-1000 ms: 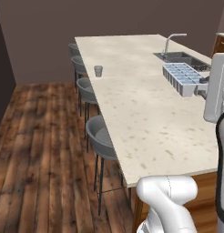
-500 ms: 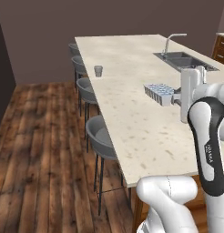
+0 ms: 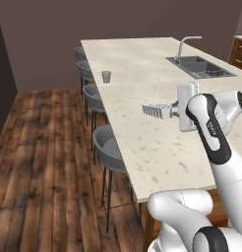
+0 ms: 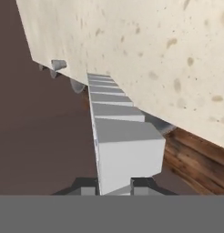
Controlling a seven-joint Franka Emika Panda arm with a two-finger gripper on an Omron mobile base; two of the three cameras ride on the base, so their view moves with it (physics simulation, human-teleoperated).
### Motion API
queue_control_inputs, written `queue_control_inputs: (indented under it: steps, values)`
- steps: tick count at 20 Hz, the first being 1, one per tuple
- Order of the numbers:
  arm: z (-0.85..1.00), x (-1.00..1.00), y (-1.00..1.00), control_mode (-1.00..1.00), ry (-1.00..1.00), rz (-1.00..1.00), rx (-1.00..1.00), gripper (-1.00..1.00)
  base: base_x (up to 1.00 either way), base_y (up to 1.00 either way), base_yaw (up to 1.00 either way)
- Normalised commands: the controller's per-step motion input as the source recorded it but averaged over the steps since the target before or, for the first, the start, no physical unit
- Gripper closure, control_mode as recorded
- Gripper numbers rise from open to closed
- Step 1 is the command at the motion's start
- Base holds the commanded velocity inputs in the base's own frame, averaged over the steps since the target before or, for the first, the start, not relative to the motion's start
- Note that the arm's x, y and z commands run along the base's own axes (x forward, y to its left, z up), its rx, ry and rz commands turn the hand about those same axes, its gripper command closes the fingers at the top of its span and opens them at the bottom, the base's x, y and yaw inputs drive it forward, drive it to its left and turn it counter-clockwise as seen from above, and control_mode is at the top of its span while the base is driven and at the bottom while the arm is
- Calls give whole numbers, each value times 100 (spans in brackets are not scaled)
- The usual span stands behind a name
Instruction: Open the freezer door, pick up the ice cube tray from the freezer, and place it on the dining counter.
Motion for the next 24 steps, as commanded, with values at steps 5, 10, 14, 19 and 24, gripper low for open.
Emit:
queue_control_inputs:
  steps: [5, 10, 14, 19, 24]
  values:
    - [-40, 83, -43, -100, 13, 13, 9, 100, 0, 0, 0]
    - [-54, 74, -42, -100, 10, 12, 5, 100, 0, 0, 0]
    - [-64, 66, -8, -100, 2, 2, 0, 100, 0, 0, 0]
    - [-79, 43, 0, -100, -1, 0, 0, 100, 0, 0, 0]
    - [-84, 26, 0, -100, -7, 0, 0, 100, 0, 0, 0]
